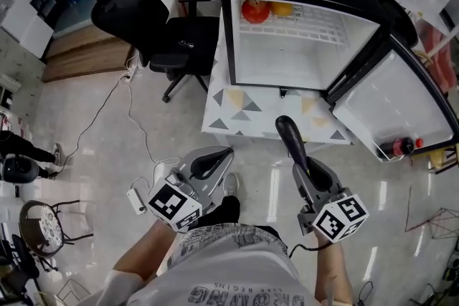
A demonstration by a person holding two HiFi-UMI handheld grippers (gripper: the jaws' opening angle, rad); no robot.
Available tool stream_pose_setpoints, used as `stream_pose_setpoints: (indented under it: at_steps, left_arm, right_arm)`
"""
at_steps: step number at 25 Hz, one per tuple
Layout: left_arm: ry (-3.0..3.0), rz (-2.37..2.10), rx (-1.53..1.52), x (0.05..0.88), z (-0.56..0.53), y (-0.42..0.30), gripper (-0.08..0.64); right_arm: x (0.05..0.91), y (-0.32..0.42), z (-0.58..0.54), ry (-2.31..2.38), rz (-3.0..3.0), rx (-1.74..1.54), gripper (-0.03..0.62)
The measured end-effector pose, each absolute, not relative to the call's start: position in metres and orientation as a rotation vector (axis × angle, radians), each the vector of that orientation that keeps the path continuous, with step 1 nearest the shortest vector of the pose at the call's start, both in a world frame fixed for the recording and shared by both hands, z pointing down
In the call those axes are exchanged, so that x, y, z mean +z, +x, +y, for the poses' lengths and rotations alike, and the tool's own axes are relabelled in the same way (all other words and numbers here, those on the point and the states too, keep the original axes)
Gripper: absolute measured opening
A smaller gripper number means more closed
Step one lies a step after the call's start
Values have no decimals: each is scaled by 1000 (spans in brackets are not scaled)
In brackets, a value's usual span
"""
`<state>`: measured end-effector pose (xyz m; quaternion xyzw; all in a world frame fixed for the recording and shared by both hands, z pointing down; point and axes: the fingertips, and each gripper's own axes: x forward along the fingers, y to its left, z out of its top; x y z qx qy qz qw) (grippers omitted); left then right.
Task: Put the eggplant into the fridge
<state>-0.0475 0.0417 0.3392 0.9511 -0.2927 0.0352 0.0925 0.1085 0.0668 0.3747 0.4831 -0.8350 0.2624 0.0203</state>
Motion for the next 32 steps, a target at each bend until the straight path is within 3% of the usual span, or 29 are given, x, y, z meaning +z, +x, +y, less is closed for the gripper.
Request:
stream_pose_setpoints:
  at_steps: [32]
  left_arm:
    - [2795, -836, 167, 361, -116, -73, 8]
  right_arm:
    - [403, 86, -126, 1520, -2514, 810, 121]
